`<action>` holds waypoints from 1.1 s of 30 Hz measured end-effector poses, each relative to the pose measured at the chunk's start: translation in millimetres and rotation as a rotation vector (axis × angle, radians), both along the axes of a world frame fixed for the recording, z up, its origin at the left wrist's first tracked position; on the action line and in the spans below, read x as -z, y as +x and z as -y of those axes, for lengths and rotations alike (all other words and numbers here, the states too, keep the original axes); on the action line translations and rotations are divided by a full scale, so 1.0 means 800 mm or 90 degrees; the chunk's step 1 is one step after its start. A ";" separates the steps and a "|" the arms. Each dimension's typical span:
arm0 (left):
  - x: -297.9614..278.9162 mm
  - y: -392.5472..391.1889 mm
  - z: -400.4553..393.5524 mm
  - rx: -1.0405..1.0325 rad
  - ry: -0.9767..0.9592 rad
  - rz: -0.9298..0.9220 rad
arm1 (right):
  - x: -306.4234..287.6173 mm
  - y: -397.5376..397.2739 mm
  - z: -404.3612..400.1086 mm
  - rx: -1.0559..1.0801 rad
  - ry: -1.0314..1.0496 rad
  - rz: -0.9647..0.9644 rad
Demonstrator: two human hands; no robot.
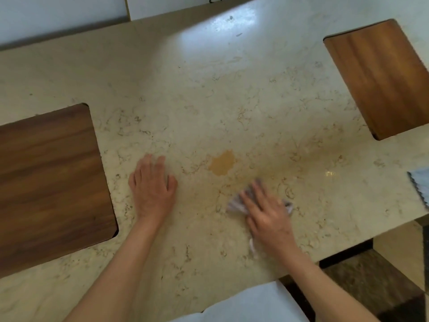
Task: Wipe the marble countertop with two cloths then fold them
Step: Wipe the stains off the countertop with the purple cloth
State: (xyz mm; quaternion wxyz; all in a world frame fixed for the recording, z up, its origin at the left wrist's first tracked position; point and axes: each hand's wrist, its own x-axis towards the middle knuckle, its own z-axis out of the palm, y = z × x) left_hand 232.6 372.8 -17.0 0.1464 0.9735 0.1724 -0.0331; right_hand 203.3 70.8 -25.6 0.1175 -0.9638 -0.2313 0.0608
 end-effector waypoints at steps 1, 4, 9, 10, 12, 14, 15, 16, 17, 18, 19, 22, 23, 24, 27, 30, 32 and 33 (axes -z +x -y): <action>0.000 0.012 -0.012 -0.001 0.006 0.009 | 0.000 0.024 0.012 0.073 -0.007 -0.003; 0.009 0.049 -0.032 0.024 0.029 0.026 | 0.004 0.111 0.029 0.255 -0.034 -0.014; 0.024 0.062 -0.034 0.050 0.094 0.027 | 0.006 0.195 -0.033 0.315 -0.052 -0.025; 0.025 0.062 -0.035 0.050 0.095 0.034 | 0.004 0.197 -0.054 0.301 -0.043 -0.019; 0.024 0.062 -0.036 0.044 0.093 0.043 | 0.000 0.184 -0.095 0.212 0.002 -0.009; 0.023 0.063 -0.034 0.039 0.092 0.050 | 0.003 0.153 -0.128 0.074 0.033 -0.015; 0.023 0.063 -0.034 0.040 0.090 0.052 | 0.005 0.134 -0.138 0.001 0.043 -0.013; 0.023 0.063 -0.033 0.042 0.088 0.054 | 0.006 0.114 -0.143 -0.070 0.051 -0.009; 0.024 0.063 -0.034 0.043 0.084 0.056 | 0.006 0.094 -0.142 -0.135 0.053 -0.008; 0.024 0.062 -0.035 0.043 0.081 0.057 | 0.007 0.076 -0.134 -0.198 0.052 -0.010; 0.023 0.062 -0.035 0.042 0.077 0.057 | 0.007 0.062 -0.121 -0.259 0.053 -0.009; 0.023 0.063 -0.036 0.042 0.073 0.056 | 0.011 0.062 -0.063 -0.381 0.055 0.012; 0.023 0.063 -0.036 0.041 0.073 0.056 | 0.013 0.076 -0.043 -0.379 0.043 0.022; 0.023 0.063 -0.036 0.041 0.074 0.057 | 0.015 0.095 -0.023 -0.342 0.033 0.036; 0.024 0.064 -0.035 0.039 0.082 0.063 | 0.011 0.181 0.010 -0.089 0.028 0.025; 0.024 0.063 -0.035 0.036 0.085 0.068 | 0.000 0.250 -0.028 0.115 0.005 0.008; 0.024 0.064 -0.034 0.035 0.086 0.071 | -0.003 0.263 -0.077 0.122 0.009 0.051; 0.024 0.064 -0.034 0.035 0.081 0.074 | -0.004 0.255 -0.101 0.092 0.020 0.065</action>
